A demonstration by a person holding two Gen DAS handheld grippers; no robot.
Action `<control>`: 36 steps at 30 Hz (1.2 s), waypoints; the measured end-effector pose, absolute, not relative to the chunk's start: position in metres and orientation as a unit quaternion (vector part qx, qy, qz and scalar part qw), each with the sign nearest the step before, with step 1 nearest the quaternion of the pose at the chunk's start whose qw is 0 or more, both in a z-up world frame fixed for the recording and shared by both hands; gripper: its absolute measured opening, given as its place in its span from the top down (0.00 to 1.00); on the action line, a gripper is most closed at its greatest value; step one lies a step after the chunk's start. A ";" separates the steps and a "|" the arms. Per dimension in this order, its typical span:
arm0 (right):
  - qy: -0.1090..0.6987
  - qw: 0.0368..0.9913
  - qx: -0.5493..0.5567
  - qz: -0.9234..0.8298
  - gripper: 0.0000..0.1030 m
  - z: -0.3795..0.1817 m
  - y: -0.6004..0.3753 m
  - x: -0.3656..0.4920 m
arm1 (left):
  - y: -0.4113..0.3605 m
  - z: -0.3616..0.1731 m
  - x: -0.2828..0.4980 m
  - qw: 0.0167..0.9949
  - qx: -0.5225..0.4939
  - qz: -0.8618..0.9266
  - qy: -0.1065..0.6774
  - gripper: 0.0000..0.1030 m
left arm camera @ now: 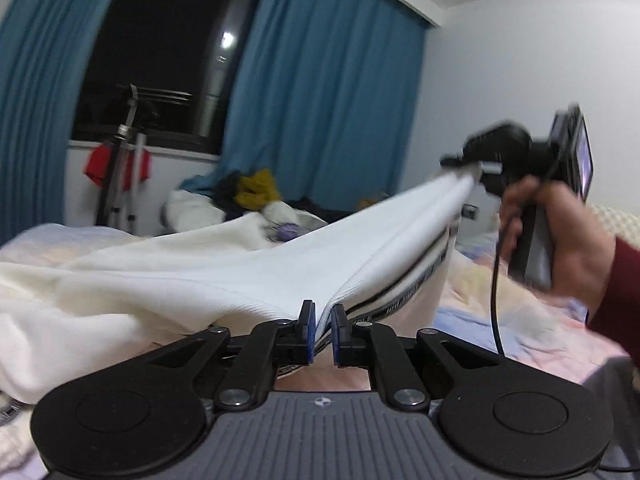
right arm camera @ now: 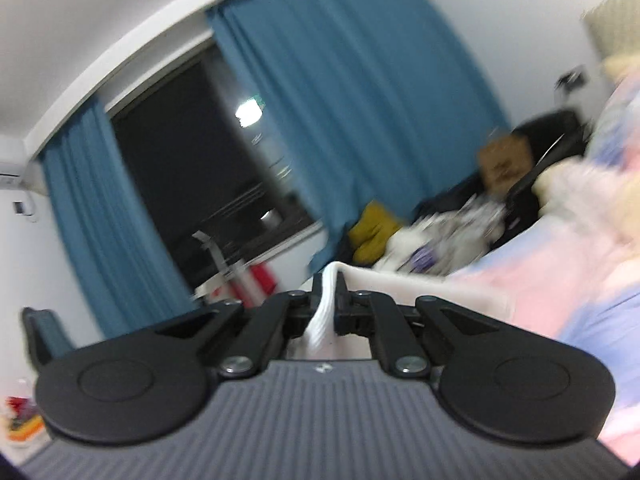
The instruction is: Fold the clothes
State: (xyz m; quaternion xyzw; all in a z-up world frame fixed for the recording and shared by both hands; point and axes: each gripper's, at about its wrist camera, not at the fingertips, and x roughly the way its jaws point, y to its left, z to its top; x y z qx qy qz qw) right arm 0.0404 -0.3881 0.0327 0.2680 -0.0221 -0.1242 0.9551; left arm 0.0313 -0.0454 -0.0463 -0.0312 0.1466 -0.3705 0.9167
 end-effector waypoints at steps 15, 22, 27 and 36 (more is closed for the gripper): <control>0.150 0.799 0.519 -0.264 0.94 -0.118 -0.451 -0.003 | -0.059 -0.019 0.087 0.926 0.005 -0.308 0.220 0.47; 0.154 0.810 0.496 -0.270 0.93 -0.119 -0.449 0.013 | -0.191 -0.007 0.181 0.901 0.122 -0.342 0.238 0.39; 0.167 0.832 0.450 -0.278 0.93 -0.123 -0.445 0.029 | -0.290 -0.046 0.238 0.868 0.215 -0.361 0.266 0.30; 0.162 0.817 0.486 -0.263 0.93 -0.143 -0.455 0.039 | -0.392 -0.128 0.307 0.852 0.319 -0.283 0.304 0.31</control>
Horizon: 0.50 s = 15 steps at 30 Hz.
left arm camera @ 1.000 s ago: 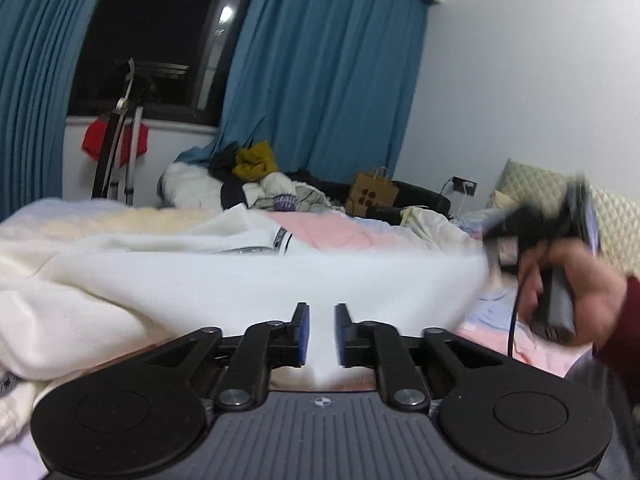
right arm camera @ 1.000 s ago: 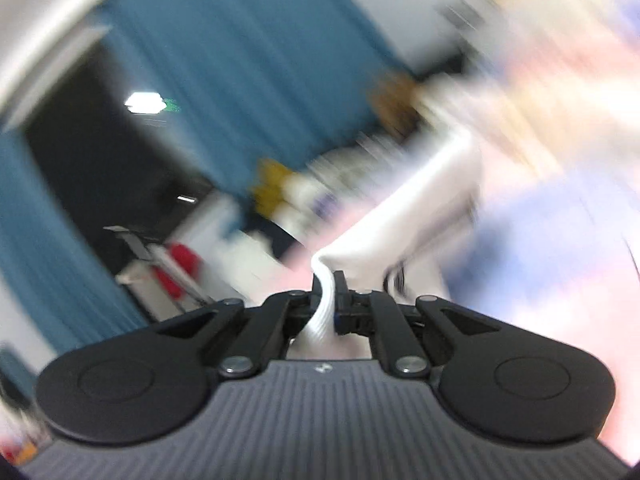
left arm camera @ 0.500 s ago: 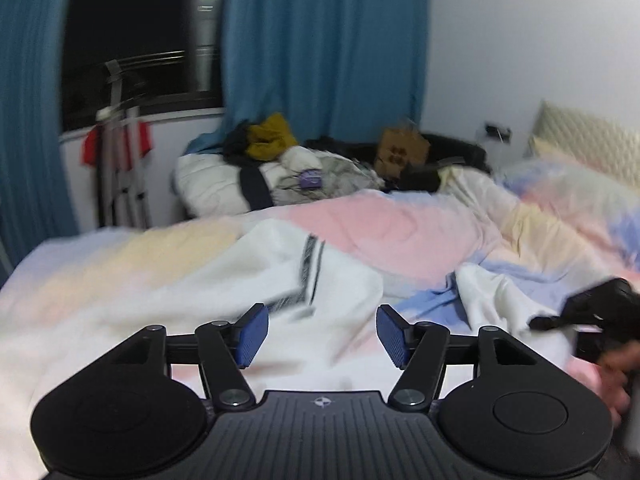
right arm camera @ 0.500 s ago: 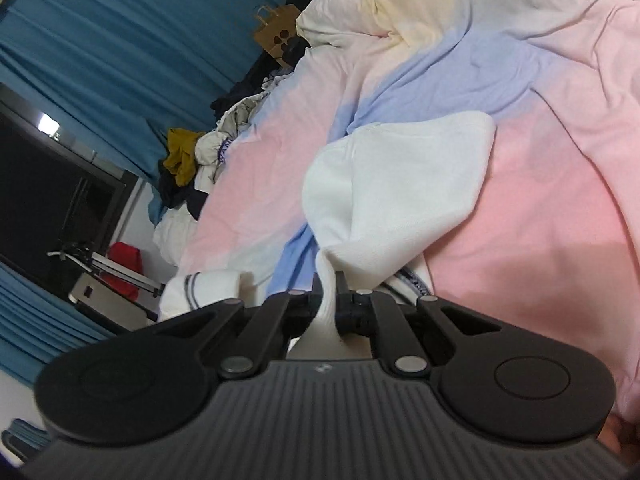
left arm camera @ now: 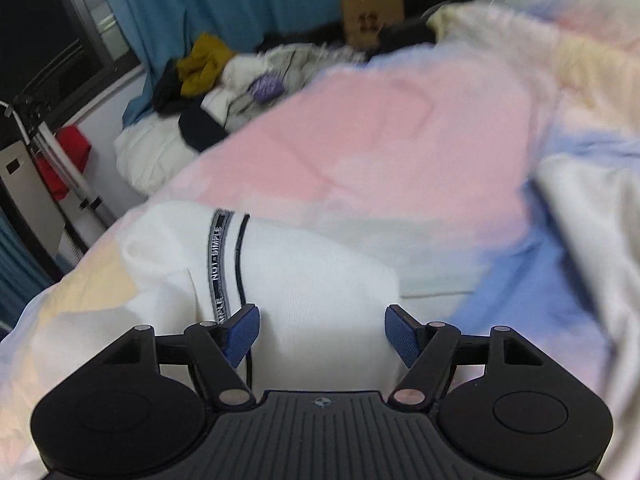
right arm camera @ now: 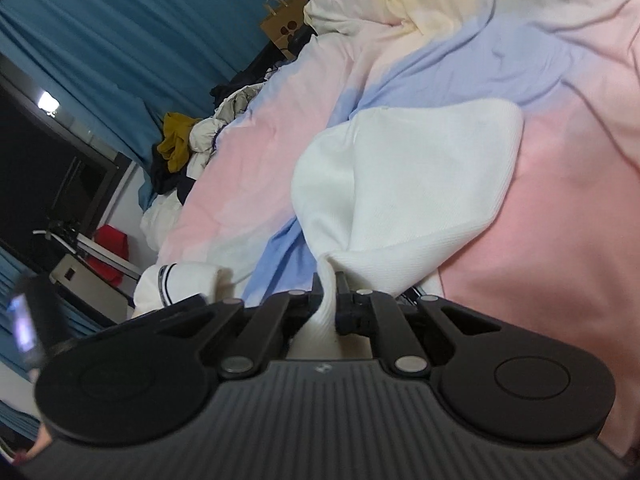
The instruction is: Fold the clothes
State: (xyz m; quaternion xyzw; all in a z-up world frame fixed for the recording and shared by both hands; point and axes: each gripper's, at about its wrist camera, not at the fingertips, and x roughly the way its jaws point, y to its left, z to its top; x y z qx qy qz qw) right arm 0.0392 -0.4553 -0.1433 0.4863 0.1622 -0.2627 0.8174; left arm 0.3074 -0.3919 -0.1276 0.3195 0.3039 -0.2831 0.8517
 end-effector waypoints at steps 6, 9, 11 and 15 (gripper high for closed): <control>0.155 0.819 0.488 -0.258 0.93 -0.145 -0.455 0.041 | -0.416 -0.141 0.323 0.859 0.359 -0.243 0.272 0.91; 0.152 0.816 0.499 -0.249 0.93 -0.145 -0.455 0.037 | -0.426 -0.124 0.327 0.862 0.363 -0.238 0.261 0.95; 0.152 0.813 0.505 -0.246 0.93 -0.144 -0.454 0.034 | -0.431 -0.111 0.329 0.865 0.363 -0.237 0.253 0.96; 0.148 0.814 0.506 -0.245 0.93 -0.141 -0.453 0.033 | -0.443 -0.066 0.346 0.891 0.334 -0.221 0.213 0.96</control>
